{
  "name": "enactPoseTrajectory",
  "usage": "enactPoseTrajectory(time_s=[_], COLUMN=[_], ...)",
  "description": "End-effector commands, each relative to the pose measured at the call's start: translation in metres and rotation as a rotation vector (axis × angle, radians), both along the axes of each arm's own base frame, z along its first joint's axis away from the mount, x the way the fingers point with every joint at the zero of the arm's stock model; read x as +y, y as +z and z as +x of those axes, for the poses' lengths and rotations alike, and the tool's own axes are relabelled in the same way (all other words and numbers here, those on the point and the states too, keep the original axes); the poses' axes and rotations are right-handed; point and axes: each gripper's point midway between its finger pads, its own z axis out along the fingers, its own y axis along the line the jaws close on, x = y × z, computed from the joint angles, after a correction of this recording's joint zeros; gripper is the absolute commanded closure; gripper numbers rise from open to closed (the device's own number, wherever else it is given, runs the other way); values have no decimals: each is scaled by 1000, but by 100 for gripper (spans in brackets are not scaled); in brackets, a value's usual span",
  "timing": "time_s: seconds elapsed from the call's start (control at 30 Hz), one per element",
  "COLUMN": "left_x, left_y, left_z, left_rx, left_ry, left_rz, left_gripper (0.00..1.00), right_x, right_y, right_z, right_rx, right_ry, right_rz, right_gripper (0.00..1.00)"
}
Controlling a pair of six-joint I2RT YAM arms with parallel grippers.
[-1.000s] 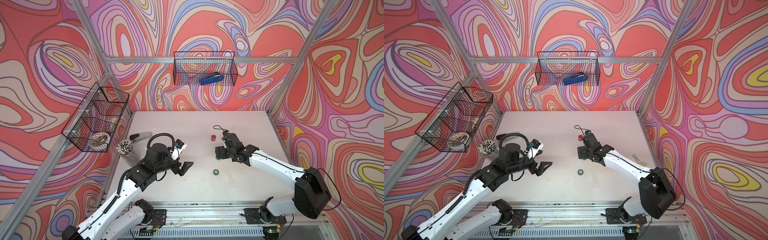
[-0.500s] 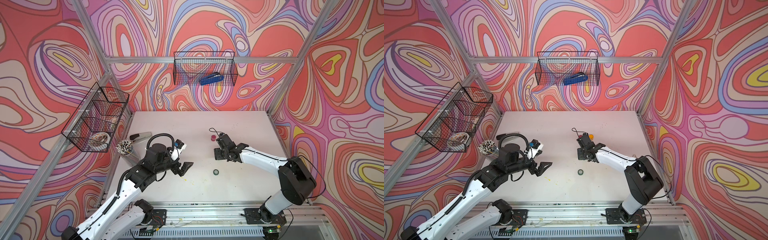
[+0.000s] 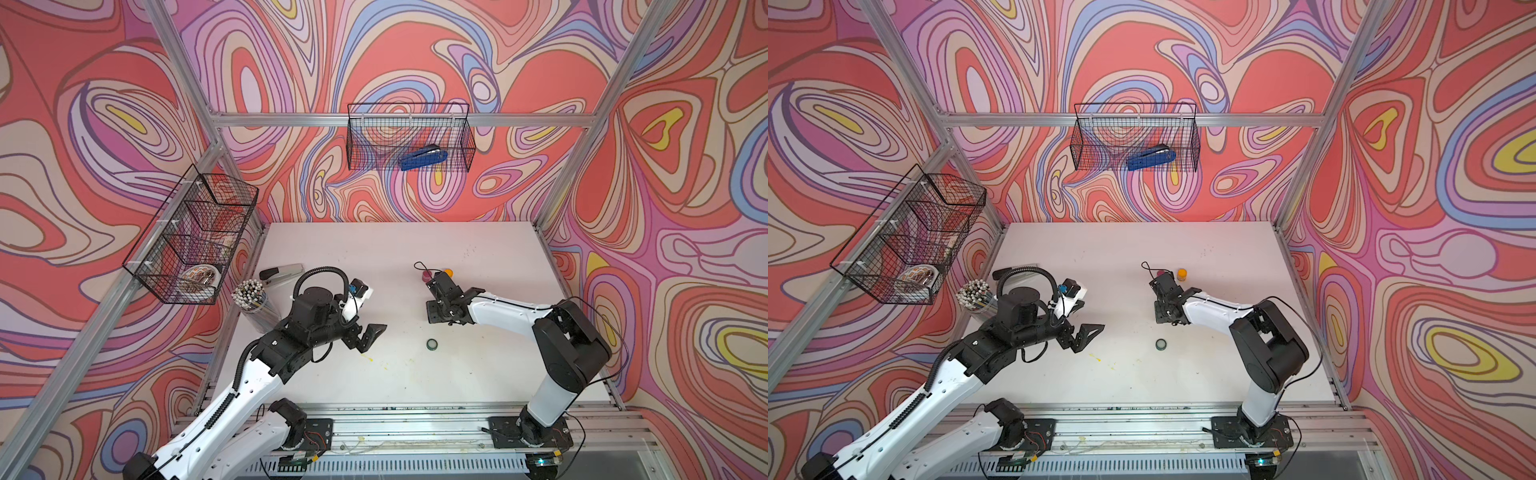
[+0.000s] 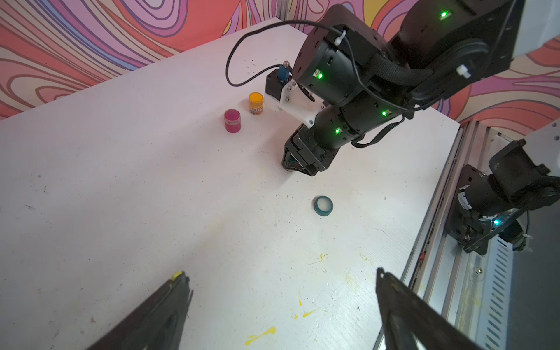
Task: Close the paint jar lid
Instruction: Pick up the paint jar from the center of the board.
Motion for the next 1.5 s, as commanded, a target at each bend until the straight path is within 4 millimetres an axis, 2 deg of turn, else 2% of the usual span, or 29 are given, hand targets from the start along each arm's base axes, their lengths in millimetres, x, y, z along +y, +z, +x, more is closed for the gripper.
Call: enactPoseTrajectory(time_s=[0.0,0.2,0.67,0.77,0.8,0.97,1.27,1.37,1.47], left_x=[-2,-2,-3,-4,-4,-4,-5,-6,-6], left_y=[3,3,4,3,3,3,3,2,2], left_z=[1,0,0,0,0,-1,0,-1,-1], left_rx=[-6,-6,-7,-5,-4,-4,1,3,4], left_ry=[-11,-11,-17,-19,-20,-21,-24,-27,-28], left_rz=[-13,-16,-20,-19,-20,-20,-21,-23,-22], left_gripper=[2,2,2,2,2,2,2,2,2], right_x=[6,8,8,9,8,9,5,5,5], right_y=[6,2,-2,0,-11,-15,-9,-6,-5], right_z=[8,8,6,6,4,2,1,2,3], right_rx=[-27,-17,5,8,35,53,40,37,34], right_ry=[-4,0,-2,1,3,7,-4,-1,0], right_rz=[14,19,8,11,-4,-9,-14,-15,-18], right_gripper=[44,51,59,60,60,58,66,63,55])
